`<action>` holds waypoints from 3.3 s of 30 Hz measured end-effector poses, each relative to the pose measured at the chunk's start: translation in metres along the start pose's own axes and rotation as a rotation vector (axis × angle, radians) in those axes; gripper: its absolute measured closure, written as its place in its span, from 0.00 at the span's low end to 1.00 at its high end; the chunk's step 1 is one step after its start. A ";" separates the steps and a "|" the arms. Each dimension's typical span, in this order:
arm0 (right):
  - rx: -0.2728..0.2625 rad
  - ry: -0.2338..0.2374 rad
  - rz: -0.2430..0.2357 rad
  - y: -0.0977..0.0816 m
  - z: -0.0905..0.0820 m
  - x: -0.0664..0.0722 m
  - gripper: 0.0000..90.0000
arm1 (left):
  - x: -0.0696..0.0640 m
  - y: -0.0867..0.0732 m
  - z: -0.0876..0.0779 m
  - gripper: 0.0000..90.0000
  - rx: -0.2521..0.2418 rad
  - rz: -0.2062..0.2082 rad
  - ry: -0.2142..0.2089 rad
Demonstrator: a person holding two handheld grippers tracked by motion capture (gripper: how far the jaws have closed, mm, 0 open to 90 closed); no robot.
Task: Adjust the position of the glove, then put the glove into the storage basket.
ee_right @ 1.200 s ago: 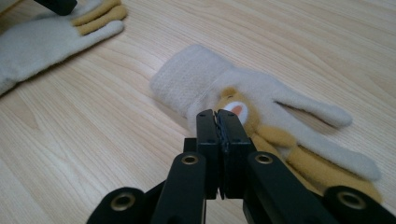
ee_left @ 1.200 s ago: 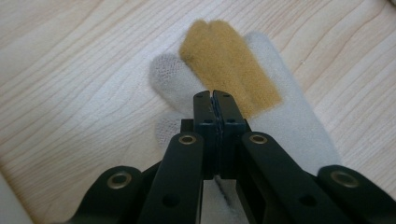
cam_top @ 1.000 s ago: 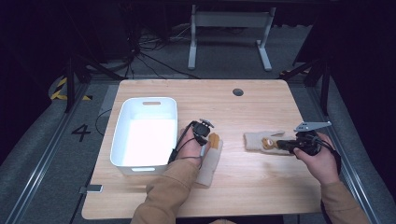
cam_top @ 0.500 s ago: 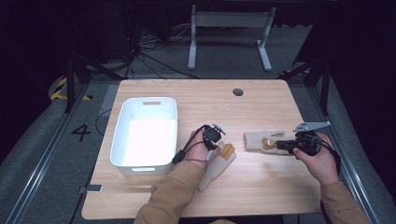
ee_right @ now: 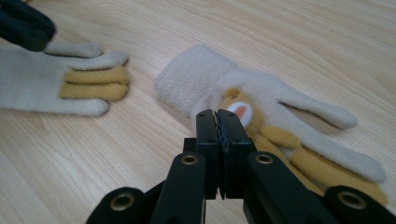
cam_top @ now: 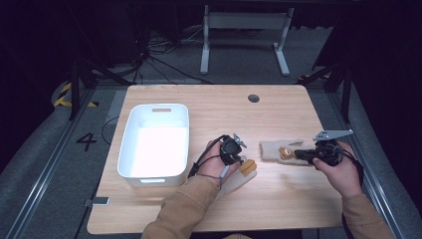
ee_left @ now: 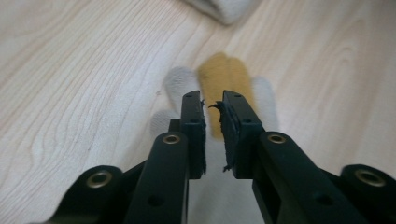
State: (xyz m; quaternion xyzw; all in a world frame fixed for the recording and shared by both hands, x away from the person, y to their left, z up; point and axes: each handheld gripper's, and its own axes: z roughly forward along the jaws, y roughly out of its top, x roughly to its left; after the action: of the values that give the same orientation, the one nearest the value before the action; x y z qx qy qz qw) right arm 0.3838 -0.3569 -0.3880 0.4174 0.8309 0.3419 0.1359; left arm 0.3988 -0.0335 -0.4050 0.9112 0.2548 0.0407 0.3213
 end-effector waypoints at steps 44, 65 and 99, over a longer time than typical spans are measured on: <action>0.063 0.196 -0.260 0.035 0.115 0.085 0.99 | -0.037 -0.089 -0.036 0.90 0.077 -0.012 -0.112; 0.242 0.177 -0.235 0.010 0.080 0.094 1.00 | -0.006 -0.083 -0.065 0.89 -0.056 -0.094 -0.028; -0.027 0.078 -0.096 0.008 0.016 0.046 0.91 | 0.008 -0.081 -0.075 0.77 -0.118 -0.128 0.035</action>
State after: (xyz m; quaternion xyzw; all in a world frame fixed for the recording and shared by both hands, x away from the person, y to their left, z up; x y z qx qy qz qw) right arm 0.3691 -0.3102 -0.3919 0.3615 0.8499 0.3624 0.1253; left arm 0.3524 0.0663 -0.3959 0.8717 0.3153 0.0511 0.3716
